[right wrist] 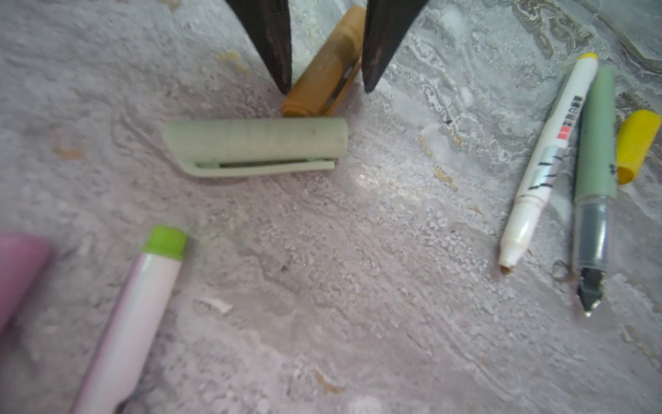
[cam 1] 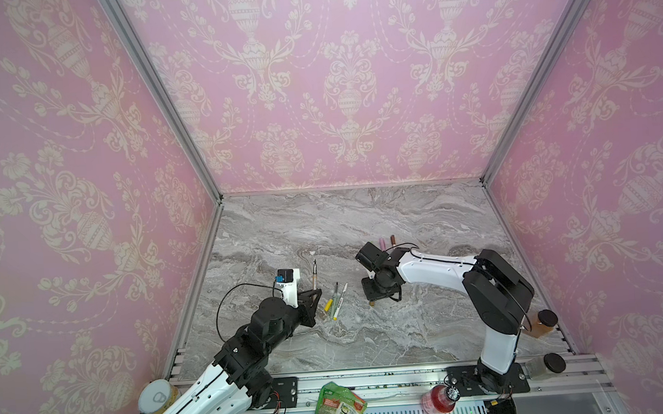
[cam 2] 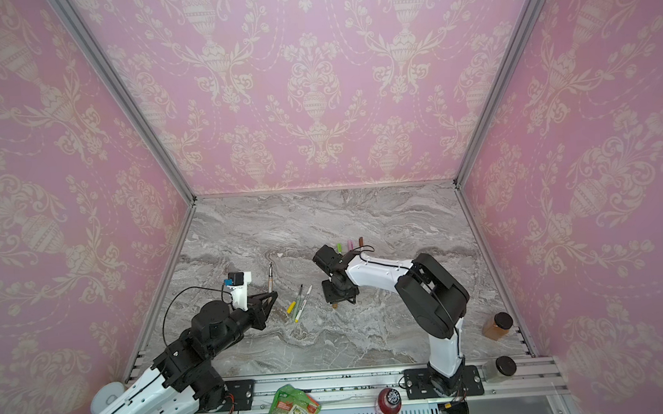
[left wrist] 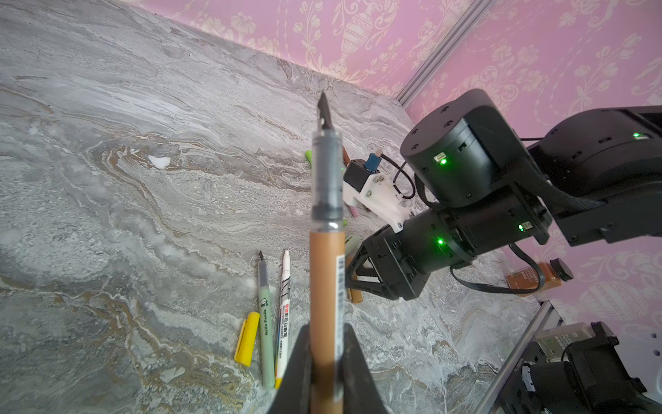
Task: Insert the pens into the pen caps
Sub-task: 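Close the right gripper on the tan cap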
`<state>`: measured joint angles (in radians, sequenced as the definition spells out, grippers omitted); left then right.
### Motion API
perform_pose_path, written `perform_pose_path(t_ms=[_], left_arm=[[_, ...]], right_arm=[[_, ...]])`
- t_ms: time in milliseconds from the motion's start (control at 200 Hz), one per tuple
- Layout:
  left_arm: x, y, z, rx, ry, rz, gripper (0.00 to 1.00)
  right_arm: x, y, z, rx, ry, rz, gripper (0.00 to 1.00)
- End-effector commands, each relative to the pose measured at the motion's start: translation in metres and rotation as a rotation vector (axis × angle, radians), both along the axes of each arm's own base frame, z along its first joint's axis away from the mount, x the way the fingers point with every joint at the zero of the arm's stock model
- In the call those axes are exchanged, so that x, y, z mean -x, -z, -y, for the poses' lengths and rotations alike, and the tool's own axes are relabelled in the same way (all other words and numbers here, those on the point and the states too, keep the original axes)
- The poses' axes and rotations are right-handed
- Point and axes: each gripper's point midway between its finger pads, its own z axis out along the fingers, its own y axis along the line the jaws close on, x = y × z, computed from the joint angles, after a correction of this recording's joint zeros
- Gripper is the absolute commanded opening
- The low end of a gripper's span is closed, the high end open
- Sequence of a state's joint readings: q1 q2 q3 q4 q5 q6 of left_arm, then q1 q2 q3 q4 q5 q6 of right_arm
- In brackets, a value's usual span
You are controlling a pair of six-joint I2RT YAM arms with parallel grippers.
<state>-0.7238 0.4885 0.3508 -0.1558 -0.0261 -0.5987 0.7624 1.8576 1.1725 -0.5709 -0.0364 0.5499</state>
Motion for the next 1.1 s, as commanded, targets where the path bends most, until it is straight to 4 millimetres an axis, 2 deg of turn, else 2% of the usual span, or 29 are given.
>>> perform_pose_path(t_ms=[0, 355, 505, 645, 841, 961, 1096], left_arm=[[-0.002, -0.011, 0.001, -0.003, 0.004, 0.036, 0.0], [-0.003, -0.014, 0.001, -0.003, 0.004, 0.035, 0.0], [-0.003, -0.015, 0.003, 0.0, 0.006, 0.038, 0.0], [-0.003, -0.015, 0.003, 0.001, 0.01, 0.037, 0.0], [-0.002, -0.018, 0.001, 0.002, 0.005, 0.044, 0.0], [-0.001, -0.017, 0.0, 0.001, 0.003, 0.043, 0.0], [-0.001, -0.016, 0.001, -0.001, 0.01, 0.039, 0.0]], right_arm=[[0.029, 0.049, 0.031, 0.163, -0.008, -0.112, 0.29], [0.051, 0.064, 0.019, 0.145, -0.043, -0.153, 0.12], [0.058, 0.072, 0.021, 0.152, -0.038, -0.167, 0.11], [0.06, 0.078, 0.023, 0.168, -0.043, -0.178, 0.22], [0.061, 0.082, 0.022, 0.19, -0.063, -0.182, 0.19], [0.06, 0.074, 0.018, 0.181, -0.069, -0.166, 0.09], [0.049, 0.044, 0.009, 0.13, -0.063, -0.105, 0.07]])
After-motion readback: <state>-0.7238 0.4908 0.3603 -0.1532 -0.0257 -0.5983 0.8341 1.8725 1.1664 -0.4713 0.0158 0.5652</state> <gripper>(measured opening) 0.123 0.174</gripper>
